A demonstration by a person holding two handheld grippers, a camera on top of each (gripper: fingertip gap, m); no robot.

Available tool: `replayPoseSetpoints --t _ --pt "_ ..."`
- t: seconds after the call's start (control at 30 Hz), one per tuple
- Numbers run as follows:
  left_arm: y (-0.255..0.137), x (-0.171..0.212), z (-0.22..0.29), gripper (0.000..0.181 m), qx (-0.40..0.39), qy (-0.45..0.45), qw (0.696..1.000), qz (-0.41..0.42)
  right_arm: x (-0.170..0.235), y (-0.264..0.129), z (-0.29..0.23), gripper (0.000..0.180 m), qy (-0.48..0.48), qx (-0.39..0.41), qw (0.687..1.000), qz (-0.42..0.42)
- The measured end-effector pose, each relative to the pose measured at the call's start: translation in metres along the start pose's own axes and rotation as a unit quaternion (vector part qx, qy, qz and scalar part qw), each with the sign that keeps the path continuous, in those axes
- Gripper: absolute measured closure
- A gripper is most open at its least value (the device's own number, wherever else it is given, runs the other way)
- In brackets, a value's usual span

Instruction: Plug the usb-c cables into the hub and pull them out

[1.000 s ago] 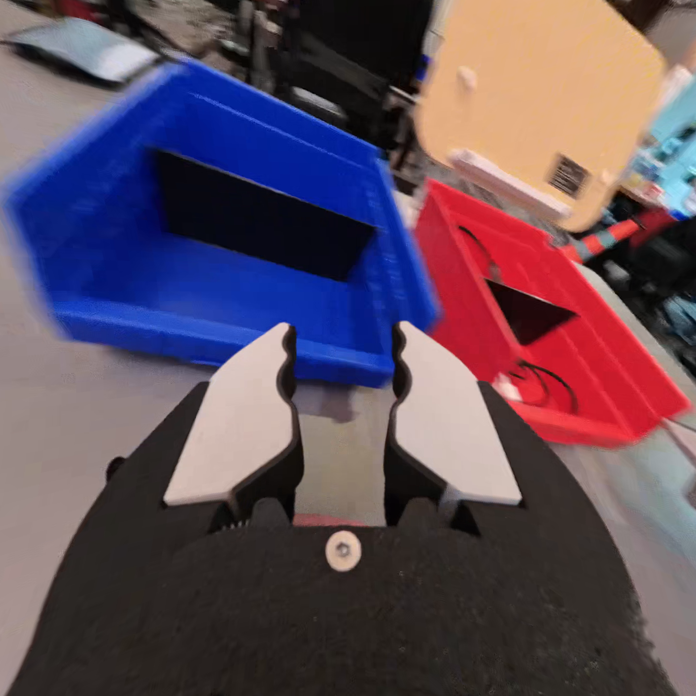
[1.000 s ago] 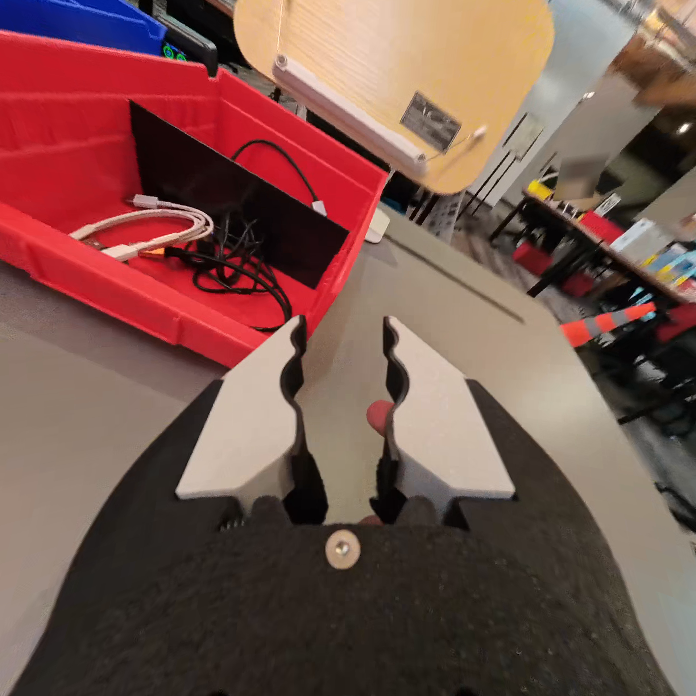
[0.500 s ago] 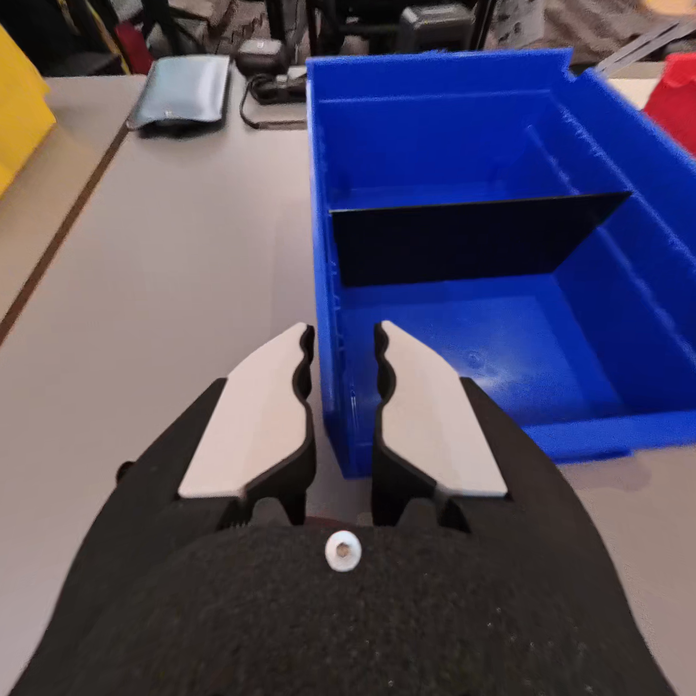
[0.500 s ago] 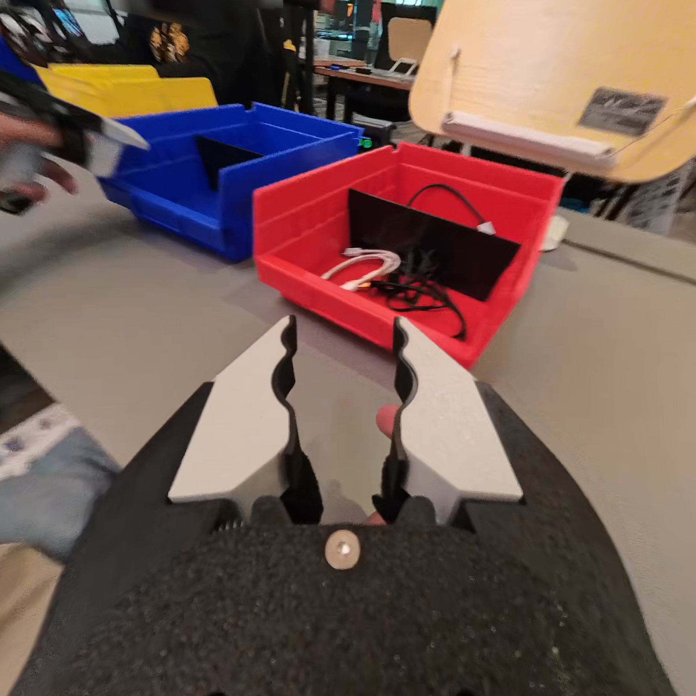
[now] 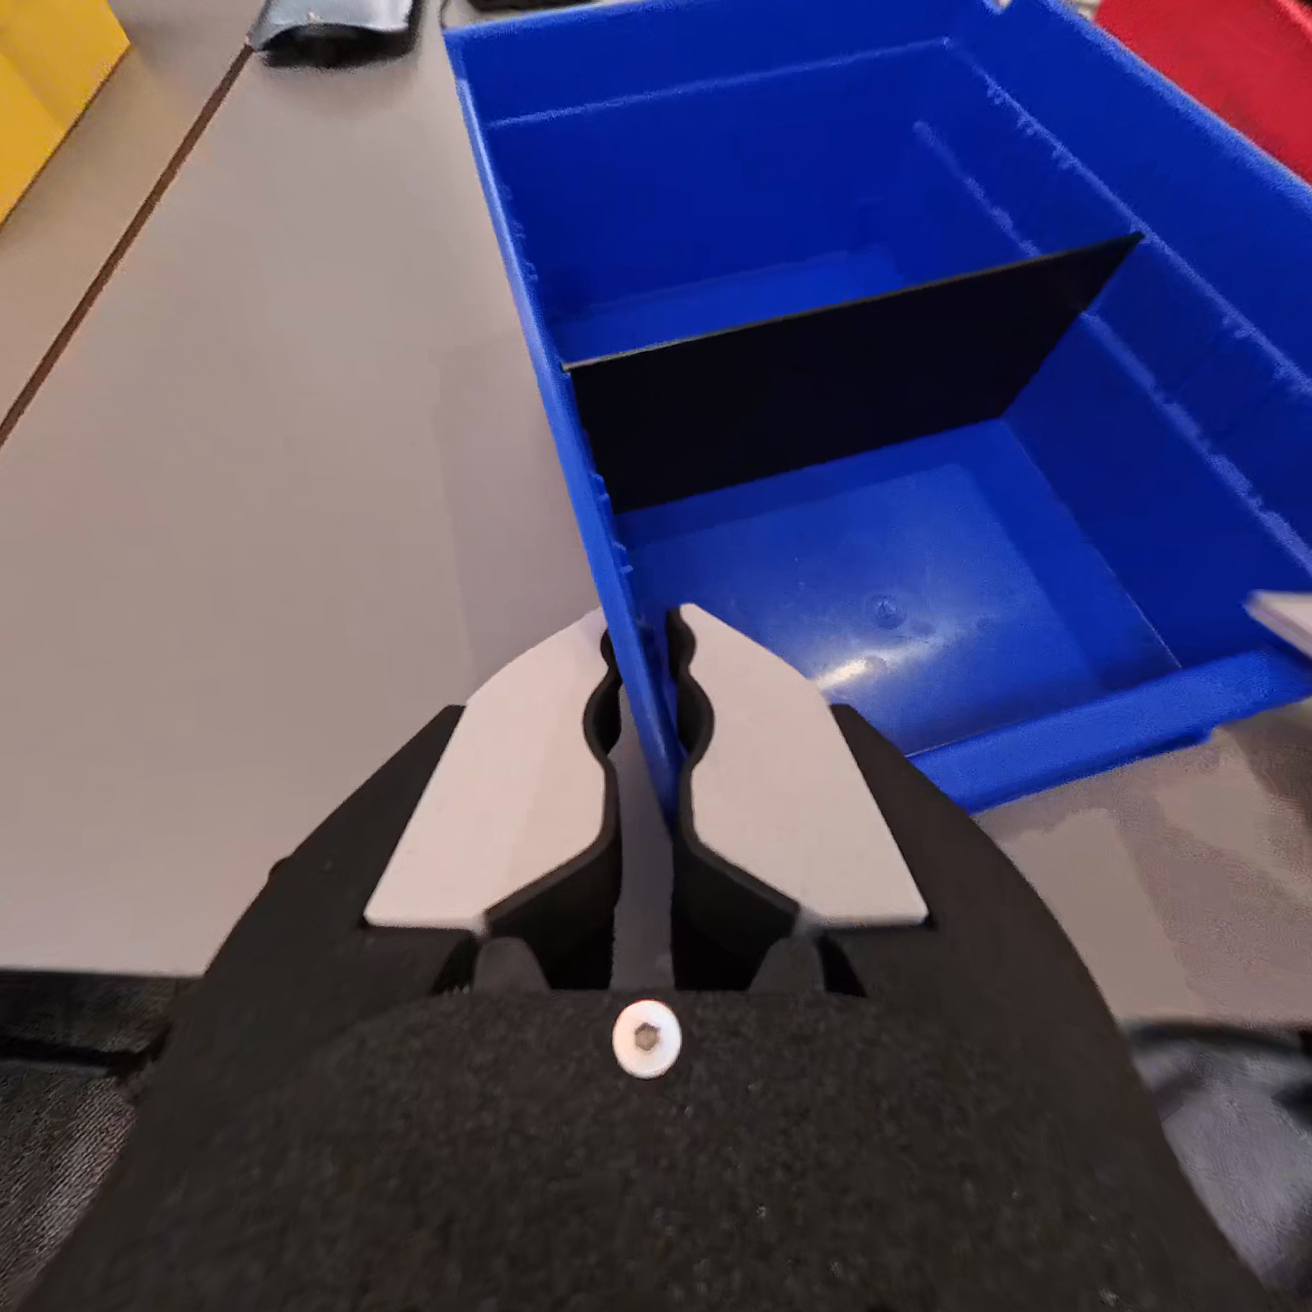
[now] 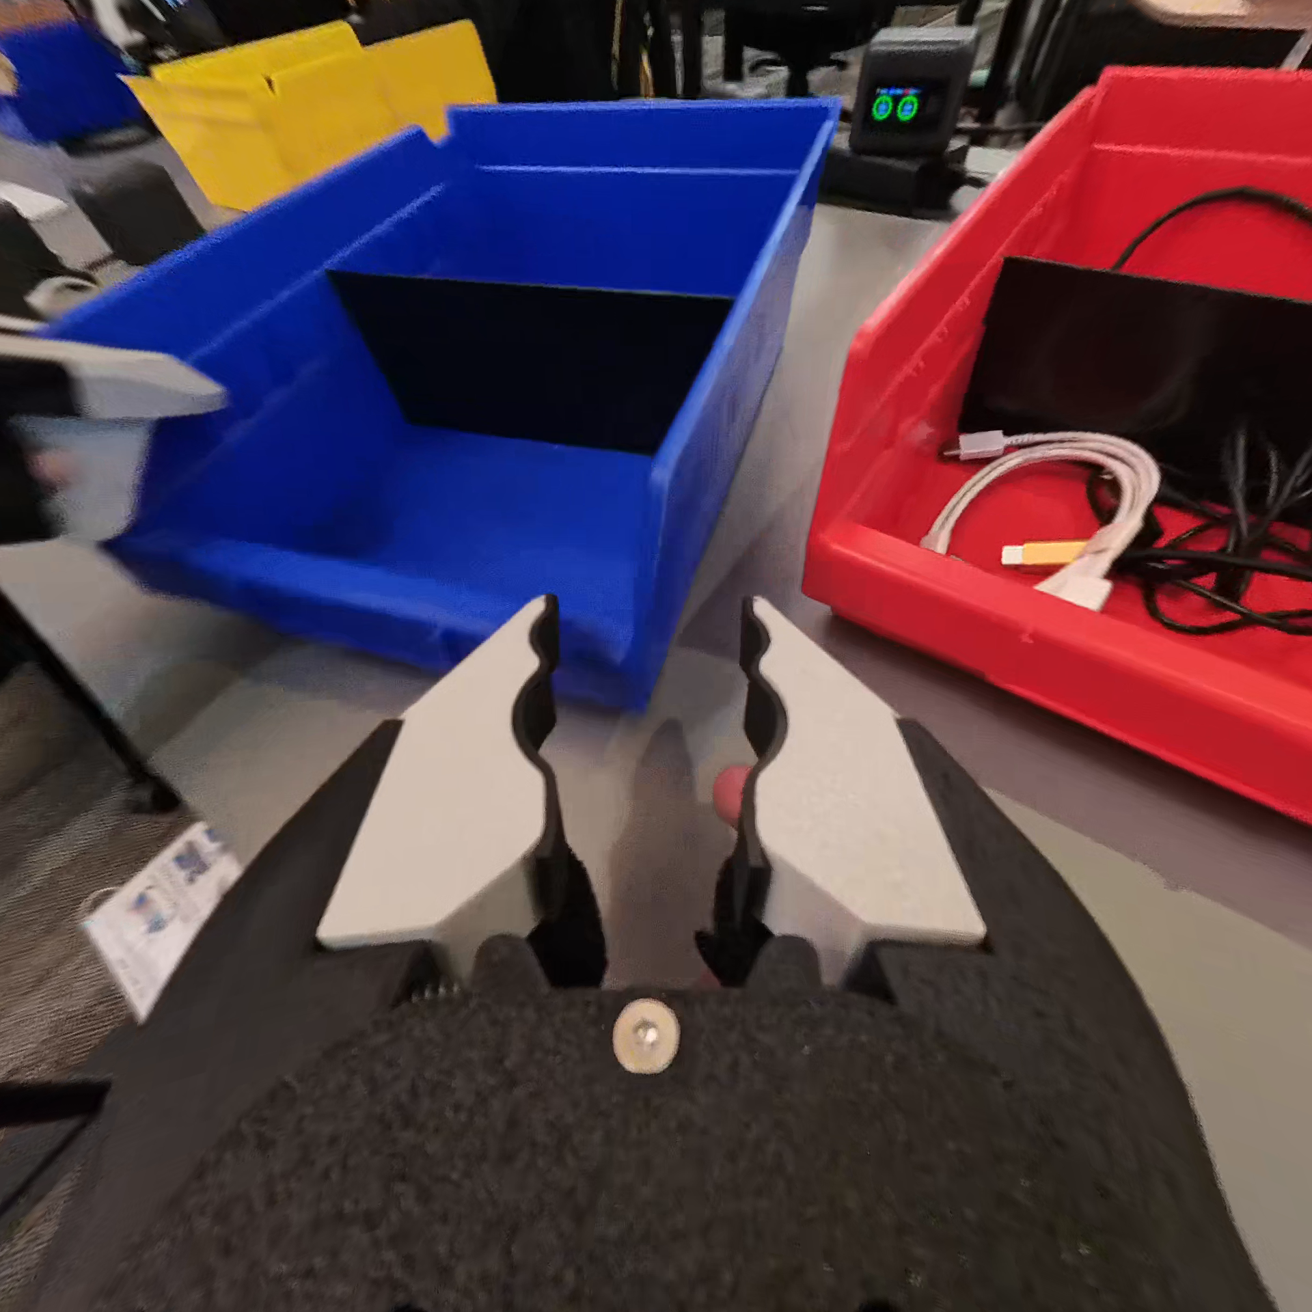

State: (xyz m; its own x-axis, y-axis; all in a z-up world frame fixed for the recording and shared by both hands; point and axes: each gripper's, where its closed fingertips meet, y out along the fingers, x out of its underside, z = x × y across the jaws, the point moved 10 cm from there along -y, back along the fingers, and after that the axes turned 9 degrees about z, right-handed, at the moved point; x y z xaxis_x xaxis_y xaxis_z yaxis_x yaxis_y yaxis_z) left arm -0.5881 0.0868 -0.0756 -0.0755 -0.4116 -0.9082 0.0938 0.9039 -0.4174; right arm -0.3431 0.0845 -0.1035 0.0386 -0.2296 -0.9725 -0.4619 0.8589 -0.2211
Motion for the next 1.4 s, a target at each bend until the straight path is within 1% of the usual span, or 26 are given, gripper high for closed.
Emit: replayPoseSetpoints --t 0.07,0.1,0.17,0.23,0.3,0.33,0.4,0.47,0.53,0.6,0.7,0.77,0.83,0.87,0.93,0.97,1.03,1.1,1.17,1.27,1.33,1.4 --pt "-0.021 0.008 0.008 0.168 0.012 0.012 1.0 -0.006 0.0 0.008 -0.005 0.141 -0.025 0.032 0.999 -0.005" --pt "-0.03 0.012 0.012 0.166 0.014 0.013 1.0 -0.006 -0.004 0.007 -0.01 0.145 -0.029 0.017 0.999 0.011" --pt "-0.047 0.019 0.017 0.168 -0.013 0.006 1.0 0.003 -0.008 0.0 -0.011 0.161 -0.028 0.04 0.999 0.01" --pt "-0.064 0.023 0.023 0.171 -0.047 -0.009 0.998 0.038 -0.012 -0.007 -0.014 0.176 -0.044 0.026 0.999 0.011" --pt "-0.082 0.017 0.031 0.174 -0.08 -0.001 0.993 0.084 -0.022 -0.021 -0.019 0.176 -0.069 0.027 0.996 0.05" --pt "-0.09 0.008 0.035 0.174 -0.088 0.005 0.99 0.109 -0.03 -0.029 -0.02 0.176 -0.082 0.029 0.993 0.078" --pt "-0.104 -0.018 0.046 0.174 -0.087 0.022 0.984 0.152 -0.053 -0.048 -0.016 0.175 -0.106 0.036 0.985 0.128" --pt "-0.106 -0.048 0.068 0.174 -0.07 0.039 0.979 0.185 -0.078 -0.068 0.0 0.175 -0.115 0.054 0.978 0.164" --pt "-0.094 -0.077 0.102 0.174 -0.035 0.046 0.976 0.212 -0.1 -0.089 0.033 0.175 -0.113 0.081 0.972 0.189" --pt "-0.069 -0.1 0.146 0.173 0.007 0.056 0.974 0.22 -0.116 -0.109 0.076 0.175 -0.117 0.125 0.964 0.205" --pt "-0.03 -0.125 0.237 0.171 0.061 0.085 0.971 0.214 -0.122 -0.143 0.161 0.176 -0.142 0.187 0.947 0.221" --pt "-0.009 -0.133 0.314 0.171 0.08 0.125 0.968 0.202 -0.107 -0.169 0.229 0.176 -0.126 0.226 0.94 0.223" --pt "0.013 -0.134 0.391 0.172 0.099 0.157 0.965 0.186 -0.081 -0.194 0.296 0.174 -0.12 0.274 0.933 0.198" --pt "0.025 -0.131 0.423 0.172 0.111 0.159 0.964 0.18 -0.069 -0.207 0.327 0.174 -0.102 0.288 0.934 0.184" --pt "0.052 -0.118 0.474 0.173 0.129 0.143 0.97 0.146 -0.053 -0.227 0.376 0.175 -0.041 0.309 0.937 0.157" --pt "0.062 -0.111 0.49 0.174 0.139 0.13 0.973 0.131 -0.047 -0.233 0.392 0.175 -0.025 0.322 0.937 0.136" --pt "0.076 -0.096 0.506 0.173 0.154 0.104 0.976 0.108 -0.038 -0.239 0.411 0.175 -0.025 0.334 0.937 0.096" --pt "0.087 -0.086 0.508 0.172 0.163 0.09 0.979 0.089 -0.031 -0.236 0.421 0.176 -0.025 0.32 0.944 0.075" --pt "0.098 -0.081 0.505 0.172 0.167 0.086 0.98 0.068 -0.022 -0.225 0.428 0.176 -0.008 0.304 0.951 0.052" --pt "0.114 -0.076 0.501 0.171 0.161 0.107 0.98 0.046 -0.005 -0.207 0.435 0.175 0.002 0.299 0.954 -0.001" --pt "0.123 -0.07 0.497 0.172 0.163 0.101 0.98 0.06 0.001 -0.201 0.436 0.175 0.0 0.287 0.958 -0.016" --pt "0.121 -0.068 0.498 0.169 0.177 0.09 0.978 0.067 0.0 -0.201 0.437 0.174 -0.005 0.3 0.954 -0.025"
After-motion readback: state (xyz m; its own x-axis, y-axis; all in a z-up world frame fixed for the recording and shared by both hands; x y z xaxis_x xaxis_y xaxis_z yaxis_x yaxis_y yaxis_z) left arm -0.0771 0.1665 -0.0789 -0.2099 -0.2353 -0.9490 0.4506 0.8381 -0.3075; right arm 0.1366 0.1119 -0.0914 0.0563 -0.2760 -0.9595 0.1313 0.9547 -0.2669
